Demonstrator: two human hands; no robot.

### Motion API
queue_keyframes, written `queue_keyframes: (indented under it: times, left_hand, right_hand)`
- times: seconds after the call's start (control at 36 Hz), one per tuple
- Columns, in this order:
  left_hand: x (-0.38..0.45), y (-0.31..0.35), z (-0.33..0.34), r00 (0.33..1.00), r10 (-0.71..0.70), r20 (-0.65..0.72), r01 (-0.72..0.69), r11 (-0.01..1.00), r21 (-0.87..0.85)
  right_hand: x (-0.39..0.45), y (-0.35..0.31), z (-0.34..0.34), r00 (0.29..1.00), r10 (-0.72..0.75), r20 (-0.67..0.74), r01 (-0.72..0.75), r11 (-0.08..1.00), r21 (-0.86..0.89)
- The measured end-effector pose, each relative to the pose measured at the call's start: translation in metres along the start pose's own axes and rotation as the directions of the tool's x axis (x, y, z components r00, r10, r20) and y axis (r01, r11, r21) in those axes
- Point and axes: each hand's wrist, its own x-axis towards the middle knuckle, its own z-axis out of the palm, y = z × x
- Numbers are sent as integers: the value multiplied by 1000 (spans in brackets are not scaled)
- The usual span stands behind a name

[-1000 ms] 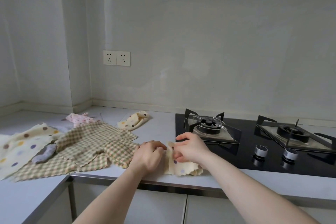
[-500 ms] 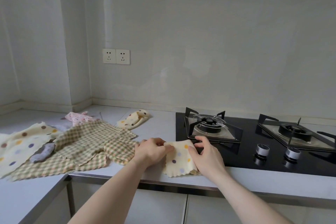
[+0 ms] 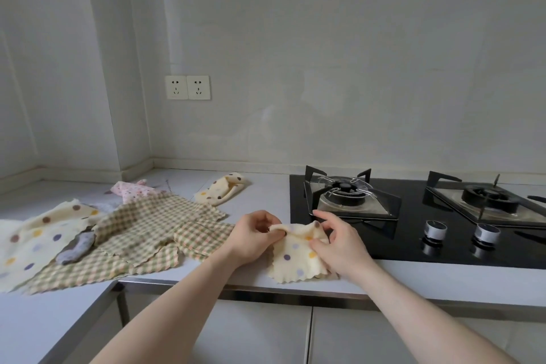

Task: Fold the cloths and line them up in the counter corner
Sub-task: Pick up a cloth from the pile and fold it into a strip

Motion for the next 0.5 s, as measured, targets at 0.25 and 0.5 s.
queue_keyframes:
  times: [0.25, 0.5]
  left_hand:
    - [1, 5, 2, 997, -75, 29, 73, 995, 64]
    - [-7, 8, 3, 997, 35, -75, -37, 999, -26]
  right_hand:
    - [4, 1, 0, 997, 7, -78, 9, 979, 201]
    - [2, 6, -2, 971, -46, -233, 107, 960, 258]
